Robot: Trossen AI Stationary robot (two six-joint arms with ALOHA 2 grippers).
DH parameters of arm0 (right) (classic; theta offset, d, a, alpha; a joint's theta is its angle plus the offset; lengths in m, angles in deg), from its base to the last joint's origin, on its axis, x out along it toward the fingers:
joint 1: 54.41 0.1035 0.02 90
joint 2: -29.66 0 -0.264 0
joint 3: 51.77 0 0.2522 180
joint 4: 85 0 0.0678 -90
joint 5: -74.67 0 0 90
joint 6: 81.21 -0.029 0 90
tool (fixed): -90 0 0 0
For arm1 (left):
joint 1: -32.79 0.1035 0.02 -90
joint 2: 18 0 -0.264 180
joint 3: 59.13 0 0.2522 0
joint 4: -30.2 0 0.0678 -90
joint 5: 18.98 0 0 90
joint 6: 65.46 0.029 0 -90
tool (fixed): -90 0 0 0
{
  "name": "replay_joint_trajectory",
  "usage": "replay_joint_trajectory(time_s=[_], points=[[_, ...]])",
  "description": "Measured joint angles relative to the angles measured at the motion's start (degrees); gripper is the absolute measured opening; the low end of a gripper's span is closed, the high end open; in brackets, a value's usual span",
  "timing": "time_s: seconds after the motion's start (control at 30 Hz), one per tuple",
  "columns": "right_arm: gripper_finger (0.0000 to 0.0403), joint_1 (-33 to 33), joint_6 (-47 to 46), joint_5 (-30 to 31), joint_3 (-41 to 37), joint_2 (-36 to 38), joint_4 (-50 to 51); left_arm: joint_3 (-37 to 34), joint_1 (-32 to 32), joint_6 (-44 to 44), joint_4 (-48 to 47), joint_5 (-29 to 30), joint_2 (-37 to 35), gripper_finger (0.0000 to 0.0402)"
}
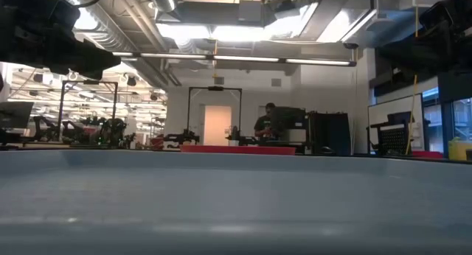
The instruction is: Pick and place plate/cup/fork/spoon on tray
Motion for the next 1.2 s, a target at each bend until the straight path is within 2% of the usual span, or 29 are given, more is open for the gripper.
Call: replay_joint_trajectory(time_s=[1.1,1.2], points=[[0.0065,0.00,0.00,-0.02,0.01,0.00,0.04,0.00,0.02,0.00,0.03,0.02,0.01,0.0094],[0.0065,0.00,0.00,0.00,0.00,0.00,-0.28,-0.04,0.00,0.04,1.28,1.36,0.02,0.0094]])
